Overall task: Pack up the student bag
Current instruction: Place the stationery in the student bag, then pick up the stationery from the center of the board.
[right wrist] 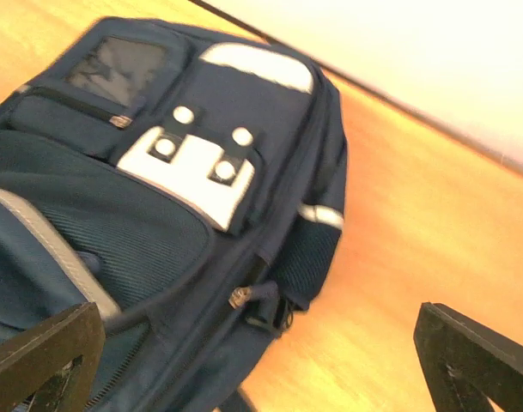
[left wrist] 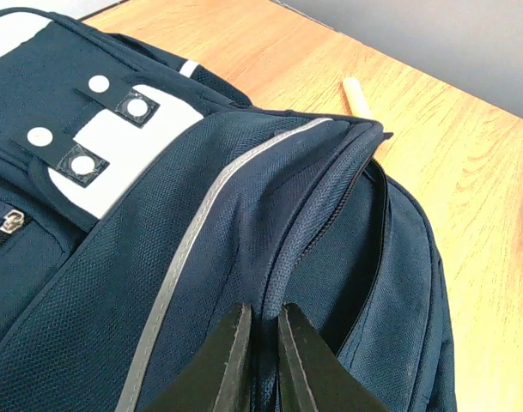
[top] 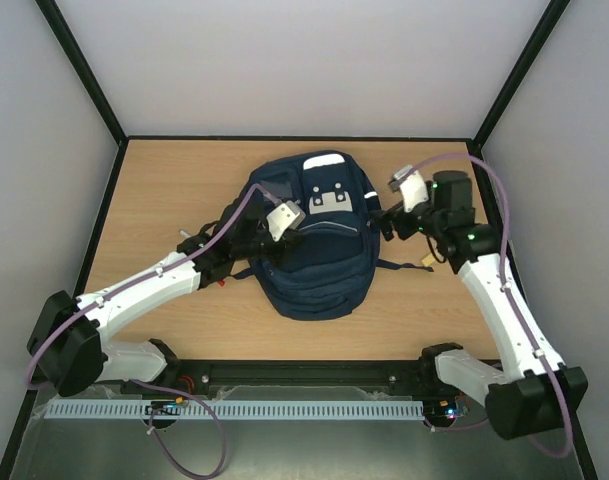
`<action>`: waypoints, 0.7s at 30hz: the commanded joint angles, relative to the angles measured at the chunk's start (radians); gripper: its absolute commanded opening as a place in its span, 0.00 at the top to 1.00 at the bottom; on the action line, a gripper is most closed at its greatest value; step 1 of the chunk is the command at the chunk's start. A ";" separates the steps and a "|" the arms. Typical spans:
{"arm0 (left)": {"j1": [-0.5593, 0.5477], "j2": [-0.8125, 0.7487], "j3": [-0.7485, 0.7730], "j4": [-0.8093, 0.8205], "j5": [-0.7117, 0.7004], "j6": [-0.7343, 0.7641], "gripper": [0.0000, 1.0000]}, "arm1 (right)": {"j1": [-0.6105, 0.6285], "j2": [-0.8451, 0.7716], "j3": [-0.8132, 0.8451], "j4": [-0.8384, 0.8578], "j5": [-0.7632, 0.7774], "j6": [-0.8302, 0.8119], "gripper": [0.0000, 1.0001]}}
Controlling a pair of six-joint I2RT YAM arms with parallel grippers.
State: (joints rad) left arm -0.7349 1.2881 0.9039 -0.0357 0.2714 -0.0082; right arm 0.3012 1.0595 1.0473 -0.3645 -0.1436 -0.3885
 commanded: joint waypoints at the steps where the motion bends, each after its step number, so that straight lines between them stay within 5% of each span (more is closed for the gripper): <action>1: 0.003 -0.042 0.021 0.065 0.048 -0.023 0.89 | -0.244 0.075 -0.027 -0.147 -0.322 0.212 0.01; 5: 0.003 -0.051 0.020 0.063 0.049 -0.026 0.89 | -0.383 0.113 -0.051 -0.155 -0.477 0.271 0.01; 12: 0.003 -0.070 0.021 0.062 0.042 -0.024 0.89 | -0.425 0.113 -0.081 -0.057 -0.163 0.424 0.01; 21: 0.003 -0.081 0.021 0.059 0.043 -0.026 0.88 | -0.528 0.209 -0.063 -0.110 -0.199 0.377 0.01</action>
State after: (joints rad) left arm -0.7345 1.2629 0.9039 -0.0433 0.2863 -0.0128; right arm -0.2283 1.2407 0.9730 -0.4217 -0.3244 0.0235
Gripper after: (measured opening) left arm 0.116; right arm 0.992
